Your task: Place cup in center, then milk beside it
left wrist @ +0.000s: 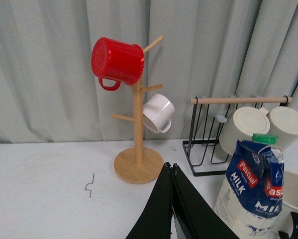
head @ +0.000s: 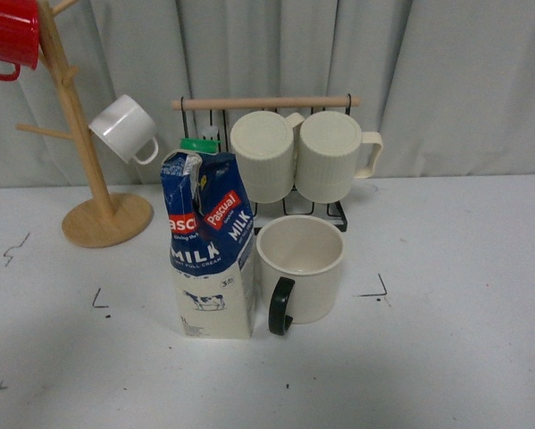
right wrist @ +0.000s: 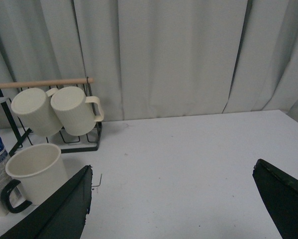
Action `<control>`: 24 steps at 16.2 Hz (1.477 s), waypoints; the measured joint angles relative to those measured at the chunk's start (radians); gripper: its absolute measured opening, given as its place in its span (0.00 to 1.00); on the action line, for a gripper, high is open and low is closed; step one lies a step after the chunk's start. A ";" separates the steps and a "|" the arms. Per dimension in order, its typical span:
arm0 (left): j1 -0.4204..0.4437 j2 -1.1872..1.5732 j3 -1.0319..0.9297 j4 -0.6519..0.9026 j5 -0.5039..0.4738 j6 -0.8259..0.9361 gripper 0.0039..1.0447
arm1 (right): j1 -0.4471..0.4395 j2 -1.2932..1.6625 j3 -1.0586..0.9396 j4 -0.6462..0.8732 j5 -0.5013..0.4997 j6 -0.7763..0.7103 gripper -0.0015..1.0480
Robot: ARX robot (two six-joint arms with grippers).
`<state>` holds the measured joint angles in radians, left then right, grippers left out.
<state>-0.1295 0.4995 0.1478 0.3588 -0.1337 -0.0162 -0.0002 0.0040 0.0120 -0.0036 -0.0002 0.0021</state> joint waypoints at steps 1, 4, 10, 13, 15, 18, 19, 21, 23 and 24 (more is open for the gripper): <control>0.014 -0.021 -0.019 -0.011 0.015 0.000 0.01 | 0.000 0.000 0.000 0.000 0.000 0.000 0.94; 0.138 -0.092 -0.061 -0.046 0.116 0.000 0.01 | 0.000 0.000 0.000 0.000 0.000 0.000 0.94; 0.128 -0.200 -0.101 -0.109 0.134 0.001 0.01 | 0.000 0.000 0.000 0.000 0.000 0.000 0.94; 0.128 -0.249 -0.134 -0.098 0.134 0.002 0.01 | 0.000 0.000 0.000 0.000 0.000 0.000 0.94; 0.128 -0.281 -0.137 -0.141 0.134 0.002 0.01 | 0.000 0.000 0.000 0.000 0.000 0.000 0.94; 0.128 -0.333 -0.137 -0.193 0.134 0.002 0.01 | 0.000 0.000 0.000 0.000 0.000 0.000 0.94; 0.128 -0.414 -0.137 -0.325 0.133 0.002 0.01 | 0.000 0.000 0.000 0.000 0.000 0.000 0.94; 0.127 -0.494 -0.131 -0.349 0.133 0.002 0.01 | 0.000 0.000 0.000 0.000 0.000 0.000 0.94; 0.127 -0.494 -0.137 -0.360 0.134 0.002 0.01 | 0.000 0.000 0.000 0.000 0.000 0.000 0.94; 0.127 -0.494 -0.137 -0.362 0.134 0.002 0.01 | 0.000 0.000 0.000 0.000 0.000 0.000 0.94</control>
<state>-0.0021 0.0051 0.0109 -0.0036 -0.0002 -0.0147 -0.0002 0.0040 0.0116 -0.0032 -0.0002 0.0025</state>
